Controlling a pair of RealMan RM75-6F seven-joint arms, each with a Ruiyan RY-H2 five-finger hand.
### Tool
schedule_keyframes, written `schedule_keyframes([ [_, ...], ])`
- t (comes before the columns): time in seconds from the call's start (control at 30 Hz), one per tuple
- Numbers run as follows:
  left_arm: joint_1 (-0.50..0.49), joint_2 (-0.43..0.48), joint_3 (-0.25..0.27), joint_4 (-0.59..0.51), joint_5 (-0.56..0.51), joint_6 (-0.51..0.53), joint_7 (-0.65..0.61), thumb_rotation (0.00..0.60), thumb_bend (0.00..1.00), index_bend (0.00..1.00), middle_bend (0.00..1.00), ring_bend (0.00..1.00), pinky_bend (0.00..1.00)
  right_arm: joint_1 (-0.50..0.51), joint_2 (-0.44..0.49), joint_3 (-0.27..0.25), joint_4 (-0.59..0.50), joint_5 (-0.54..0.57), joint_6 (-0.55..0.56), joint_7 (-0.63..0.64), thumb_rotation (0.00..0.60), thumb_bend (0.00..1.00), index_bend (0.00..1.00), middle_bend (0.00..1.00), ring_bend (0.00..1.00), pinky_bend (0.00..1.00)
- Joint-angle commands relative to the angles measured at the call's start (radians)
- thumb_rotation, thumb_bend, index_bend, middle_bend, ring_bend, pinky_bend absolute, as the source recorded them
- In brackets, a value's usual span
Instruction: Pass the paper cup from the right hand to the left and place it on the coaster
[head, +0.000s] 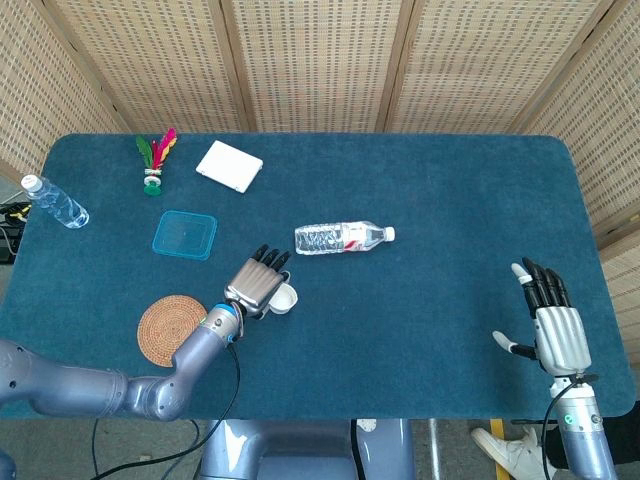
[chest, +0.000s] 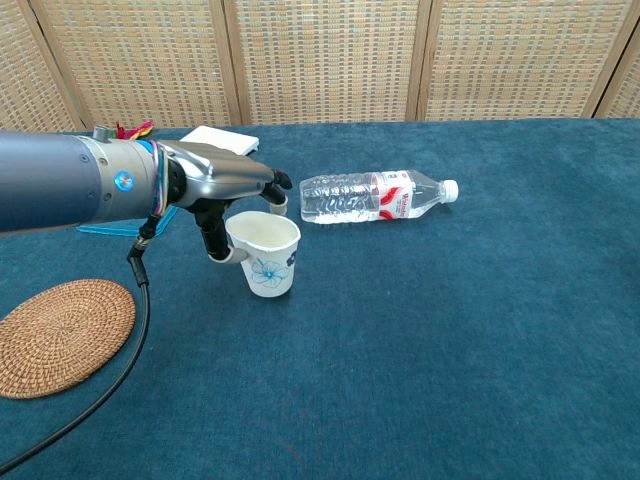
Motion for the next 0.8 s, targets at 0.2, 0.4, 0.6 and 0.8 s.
schedule_keyframes([
  [0.2, 0.141, 0.216, 0.068, -0.172, 0.212, 0.105, -0.132, 0.600, 0.38, 0.34, 0.00, 0.00, 0.00, -0.002, 0.000, -0.006, -0.019, -0.027, 0.011, -0.037, 0.600, 0.08, 0.00, 0.00, 0.00, 0.00],
  [0.4, 0.263, 0.329, 0.156, -0.217, 0.430, 0.146, -0.253, 0.600, 0.38, 0.34, 0.00, 0.00, 0.00, -0.004, -0.001, -0.008, -0.036, -0.036, 0.014, -0.064, 0.600, 0.08, 0.00, 0.00, 0.00, 0.00],
  [0.6, 0.411, 0.390, 0.264, -0.167, 0.672, 0.192, -0.399, 0.600, 0.38, 0.34, 0.00, 0.00, 0.00, -0.005, -0.002, -0.010, -0.052, -0.047, 0.016, -0.097, 0.600, 0.08, 0.00, 0.00, 0.00, 0.00],
  [0.8, 0.472, 0.373, 0.284, -0.098, 0.745, 0.183, -0.457, 0.600, 0.38, 0.34, 0.00, 0.00, 0.00, -0.008, -0.001, -0.011, -0.062, -0.055, 0.019, -0.108, 0.600, 0.08, 0.00, 0.00, 0.00, 0.00],
])
